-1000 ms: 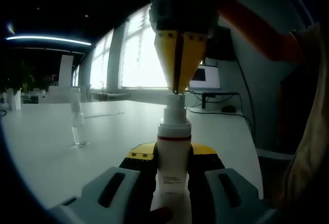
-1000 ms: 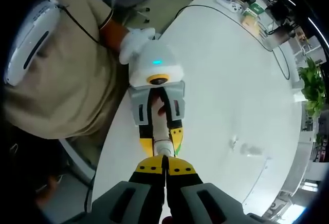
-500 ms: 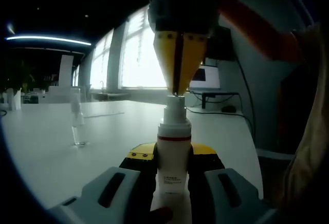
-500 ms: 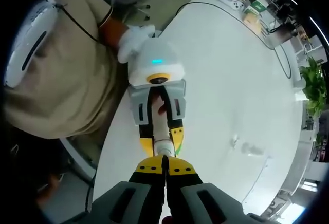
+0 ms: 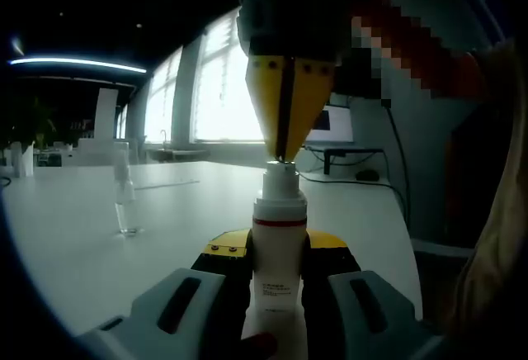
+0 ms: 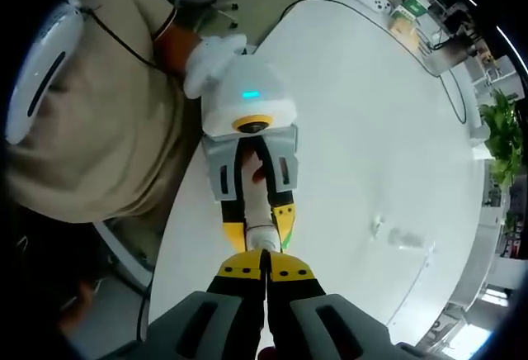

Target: Clamp pump bottle remove cover press pump head put on cover

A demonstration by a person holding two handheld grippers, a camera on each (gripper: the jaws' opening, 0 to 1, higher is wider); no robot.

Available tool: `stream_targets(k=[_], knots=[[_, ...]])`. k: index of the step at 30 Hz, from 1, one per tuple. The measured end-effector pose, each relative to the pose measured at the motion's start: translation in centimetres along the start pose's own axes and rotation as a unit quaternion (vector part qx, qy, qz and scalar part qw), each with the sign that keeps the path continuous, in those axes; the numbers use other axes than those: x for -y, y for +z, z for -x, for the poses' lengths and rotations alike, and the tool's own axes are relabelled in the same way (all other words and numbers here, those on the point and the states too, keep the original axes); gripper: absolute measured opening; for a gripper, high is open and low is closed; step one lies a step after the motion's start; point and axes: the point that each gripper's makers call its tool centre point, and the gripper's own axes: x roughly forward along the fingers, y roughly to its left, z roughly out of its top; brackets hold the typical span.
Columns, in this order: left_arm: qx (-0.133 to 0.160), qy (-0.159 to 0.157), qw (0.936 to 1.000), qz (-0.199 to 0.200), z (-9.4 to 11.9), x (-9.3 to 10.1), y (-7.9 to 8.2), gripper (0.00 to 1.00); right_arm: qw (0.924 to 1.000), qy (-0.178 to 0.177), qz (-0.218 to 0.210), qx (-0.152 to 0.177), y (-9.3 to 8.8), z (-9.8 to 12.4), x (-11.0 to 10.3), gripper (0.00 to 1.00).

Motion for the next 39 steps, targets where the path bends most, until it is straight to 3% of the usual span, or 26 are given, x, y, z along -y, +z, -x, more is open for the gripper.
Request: stream_targets(k=[39], knots=[[-0.001, 0.0, 1.0, 0.001, -0.03, 0.04, 0.03, 0.14, 0.9996, -0.003, -0.008, 0.026, -0.02, 0.69, 0.07, 0.0]])
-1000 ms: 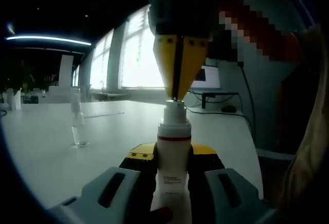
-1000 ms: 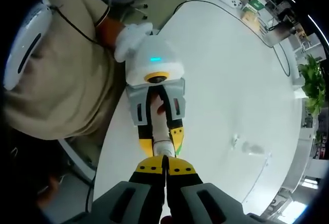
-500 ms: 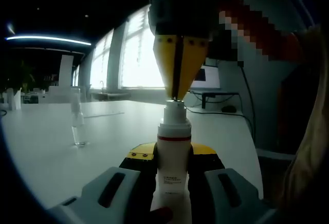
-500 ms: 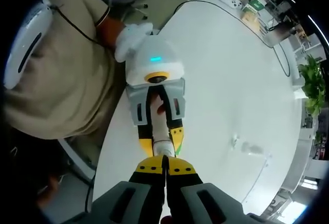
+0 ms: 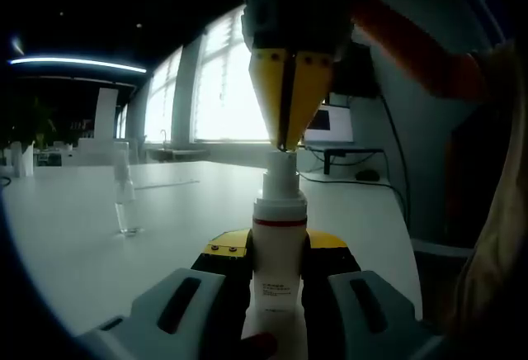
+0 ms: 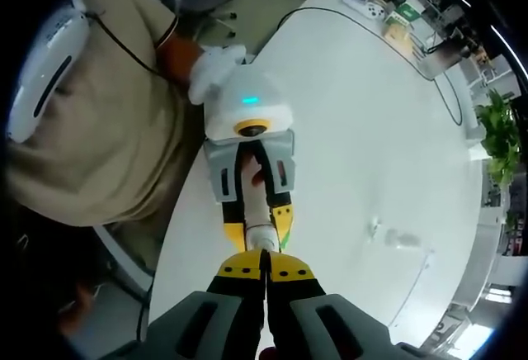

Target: Clamp pump bottle remove cover press pump head put on cover

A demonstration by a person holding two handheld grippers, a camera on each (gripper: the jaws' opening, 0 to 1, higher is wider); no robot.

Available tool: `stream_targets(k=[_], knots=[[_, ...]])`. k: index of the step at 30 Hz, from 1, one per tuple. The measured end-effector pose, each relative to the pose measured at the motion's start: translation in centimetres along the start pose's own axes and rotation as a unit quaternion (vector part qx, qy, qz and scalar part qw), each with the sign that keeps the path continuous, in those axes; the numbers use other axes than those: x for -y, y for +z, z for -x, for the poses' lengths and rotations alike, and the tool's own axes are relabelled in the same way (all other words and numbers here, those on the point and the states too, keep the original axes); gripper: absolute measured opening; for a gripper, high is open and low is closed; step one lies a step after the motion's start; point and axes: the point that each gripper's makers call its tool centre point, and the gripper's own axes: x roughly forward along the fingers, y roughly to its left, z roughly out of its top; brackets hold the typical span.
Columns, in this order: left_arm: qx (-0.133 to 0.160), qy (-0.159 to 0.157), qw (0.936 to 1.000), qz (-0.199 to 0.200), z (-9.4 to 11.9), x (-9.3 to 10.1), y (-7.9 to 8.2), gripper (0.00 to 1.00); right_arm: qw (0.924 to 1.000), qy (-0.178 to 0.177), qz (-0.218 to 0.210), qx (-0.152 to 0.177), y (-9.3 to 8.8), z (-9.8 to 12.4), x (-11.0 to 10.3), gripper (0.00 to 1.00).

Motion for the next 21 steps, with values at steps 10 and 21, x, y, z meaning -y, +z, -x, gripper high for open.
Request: stream_targets(k=[10, 21], knots=[[0.0, 0.001, 1.0, 0.0, 0.01, -0.03, 0.01, 0.14, 1.0, -0.002, -0.003, 0.006, -0.01, -0.02, -0.01, 0.0], [0.0, 0.001, 1.0, 0.001, 0.02, 0.06, 0.04, 0.14, 1.0, 0.0, 0.001, -0.002, 0.0, -0.03, -0.06, 0.0]])
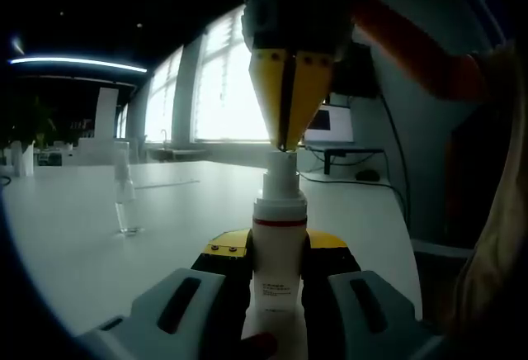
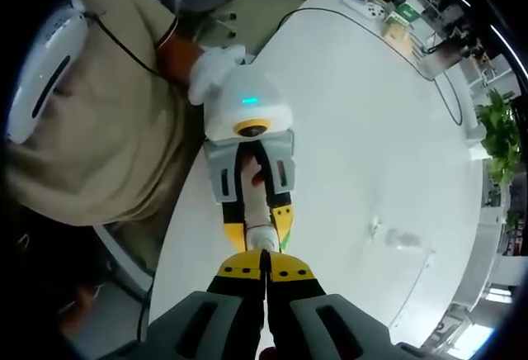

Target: Clamp pump bottle remove cover press pump head put on cover

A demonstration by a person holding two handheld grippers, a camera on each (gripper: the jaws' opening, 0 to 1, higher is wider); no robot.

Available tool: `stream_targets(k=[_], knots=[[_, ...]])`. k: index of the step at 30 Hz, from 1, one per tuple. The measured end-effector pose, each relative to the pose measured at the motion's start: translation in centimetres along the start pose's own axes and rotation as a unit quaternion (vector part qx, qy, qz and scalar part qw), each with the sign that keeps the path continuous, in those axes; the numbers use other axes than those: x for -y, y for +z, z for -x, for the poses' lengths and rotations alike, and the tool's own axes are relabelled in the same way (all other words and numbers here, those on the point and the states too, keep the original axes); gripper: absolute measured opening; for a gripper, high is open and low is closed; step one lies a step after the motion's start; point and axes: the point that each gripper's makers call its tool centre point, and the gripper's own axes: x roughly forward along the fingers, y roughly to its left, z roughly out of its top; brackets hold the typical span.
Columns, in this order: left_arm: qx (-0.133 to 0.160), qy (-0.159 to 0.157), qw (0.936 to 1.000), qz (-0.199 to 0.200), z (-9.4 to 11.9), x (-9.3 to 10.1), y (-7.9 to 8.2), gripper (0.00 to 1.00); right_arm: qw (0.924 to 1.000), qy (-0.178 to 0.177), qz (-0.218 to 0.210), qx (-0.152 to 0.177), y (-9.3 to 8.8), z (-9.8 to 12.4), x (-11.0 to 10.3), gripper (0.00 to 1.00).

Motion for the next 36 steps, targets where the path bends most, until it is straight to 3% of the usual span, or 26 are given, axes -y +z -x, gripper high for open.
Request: stream_targets(k=[29, 36], knots=[[0.0, 0.0, 1.0, -0.002, 0.0, -0.14, -0.03, 0.14, 0.9998, 0.003, 0.008, -0.021, -0.04, -0.4, -0.1, 0.0], [0.0, 0.0, 1.0, -0.001, 0.0, -0.07, -0.02, 0.14, 0.9999, 0.003, 0.001, -0.011, -0.17, -0.58, -0.13, 0.0]])
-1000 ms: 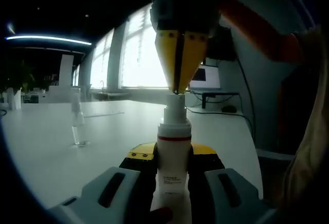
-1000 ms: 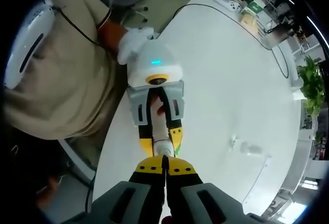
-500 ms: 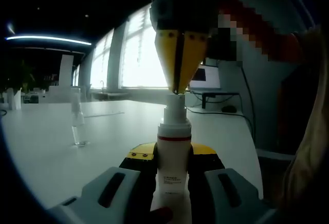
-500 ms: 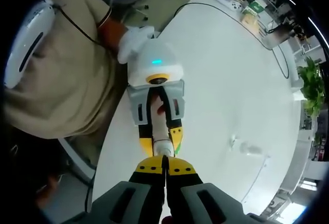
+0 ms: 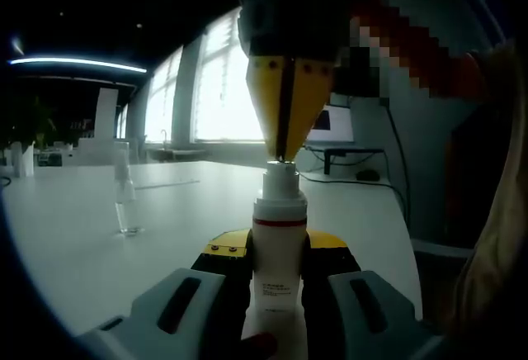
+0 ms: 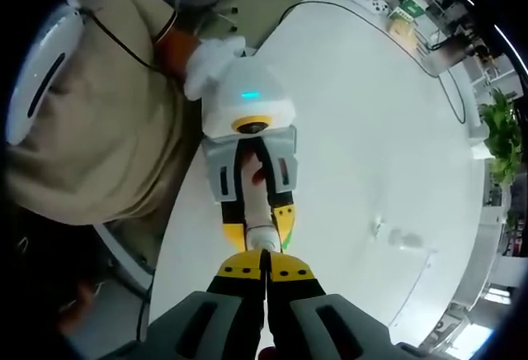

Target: Clamp pump bottle remove cover press pump head put on cover

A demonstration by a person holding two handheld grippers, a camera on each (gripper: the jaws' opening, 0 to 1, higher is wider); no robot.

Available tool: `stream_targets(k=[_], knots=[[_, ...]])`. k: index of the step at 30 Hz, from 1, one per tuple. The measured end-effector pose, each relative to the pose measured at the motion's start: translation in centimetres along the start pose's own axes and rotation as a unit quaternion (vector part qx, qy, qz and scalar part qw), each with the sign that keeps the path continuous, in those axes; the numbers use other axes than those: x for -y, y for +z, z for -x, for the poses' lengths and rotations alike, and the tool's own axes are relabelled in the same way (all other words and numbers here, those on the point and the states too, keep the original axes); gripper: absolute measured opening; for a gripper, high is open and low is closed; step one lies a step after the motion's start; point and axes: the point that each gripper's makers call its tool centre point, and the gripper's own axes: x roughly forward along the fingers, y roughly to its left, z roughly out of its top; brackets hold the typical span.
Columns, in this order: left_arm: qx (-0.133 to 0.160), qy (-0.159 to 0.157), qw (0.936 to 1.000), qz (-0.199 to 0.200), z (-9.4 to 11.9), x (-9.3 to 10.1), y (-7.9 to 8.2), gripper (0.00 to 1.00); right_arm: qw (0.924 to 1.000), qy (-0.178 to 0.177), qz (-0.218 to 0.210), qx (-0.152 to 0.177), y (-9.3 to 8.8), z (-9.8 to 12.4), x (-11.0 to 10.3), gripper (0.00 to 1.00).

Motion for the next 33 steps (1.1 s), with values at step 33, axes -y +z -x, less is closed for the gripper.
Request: stream_targets(k=[33], knots=[[0.0, 0.001, 1.0, 0.005, 0.02, -0.07, -0.02, 0.14, 1.0, -0.006, 0.002, -0.005, 0.18, 0.62, 0.16, 0.0]])
